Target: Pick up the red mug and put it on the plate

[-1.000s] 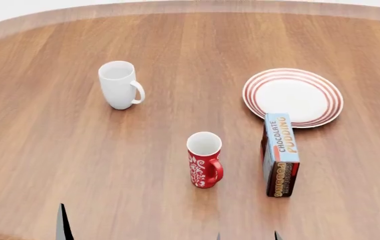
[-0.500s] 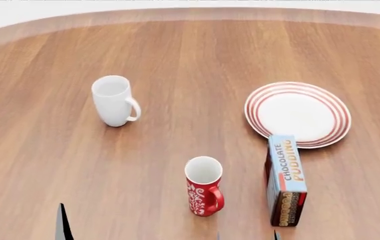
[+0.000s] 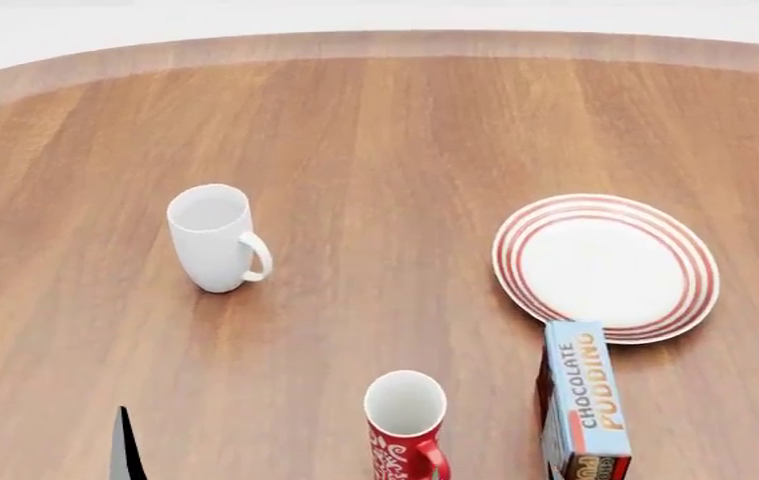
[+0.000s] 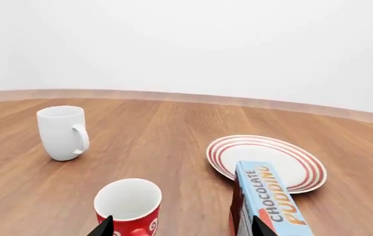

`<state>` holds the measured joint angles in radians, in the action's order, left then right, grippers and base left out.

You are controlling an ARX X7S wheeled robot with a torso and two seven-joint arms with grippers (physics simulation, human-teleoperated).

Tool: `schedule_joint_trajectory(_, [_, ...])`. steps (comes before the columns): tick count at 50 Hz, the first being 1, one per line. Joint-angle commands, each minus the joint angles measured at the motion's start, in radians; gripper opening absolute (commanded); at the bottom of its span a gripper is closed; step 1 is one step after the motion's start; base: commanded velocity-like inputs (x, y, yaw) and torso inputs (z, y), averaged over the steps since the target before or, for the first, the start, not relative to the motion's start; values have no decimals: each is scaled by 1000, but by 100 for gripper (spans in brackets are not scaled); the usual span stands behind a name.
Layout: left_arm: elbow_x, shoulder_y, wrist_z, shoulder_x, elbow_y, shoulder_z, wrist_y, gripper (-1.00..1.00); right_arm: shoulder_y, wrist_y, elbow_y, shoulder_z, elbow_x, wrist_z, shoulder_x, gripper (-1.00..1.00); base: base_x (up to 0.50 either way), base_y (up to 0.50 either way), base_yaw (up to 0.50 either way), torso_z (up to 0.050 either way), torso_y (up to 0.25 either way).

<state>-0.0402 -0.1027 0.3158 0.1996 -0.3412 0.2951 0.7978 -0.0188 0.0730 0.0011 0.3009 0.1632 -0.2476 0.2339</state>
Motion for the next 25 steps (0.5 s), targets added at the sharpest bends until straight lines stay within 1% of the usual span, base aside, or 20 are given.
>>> schedule_joint_trajectory(1, [-1,-1,4,3,-1,5,3,100,-6,12,17,4,4,-1,3,100,238,0,0,0,0])
schedule_joint_trajectory(25, [-8,-5,10,9,-6,17,12,100,-4,5,3,15,11,-14,12,100,230,0,0,0,0])
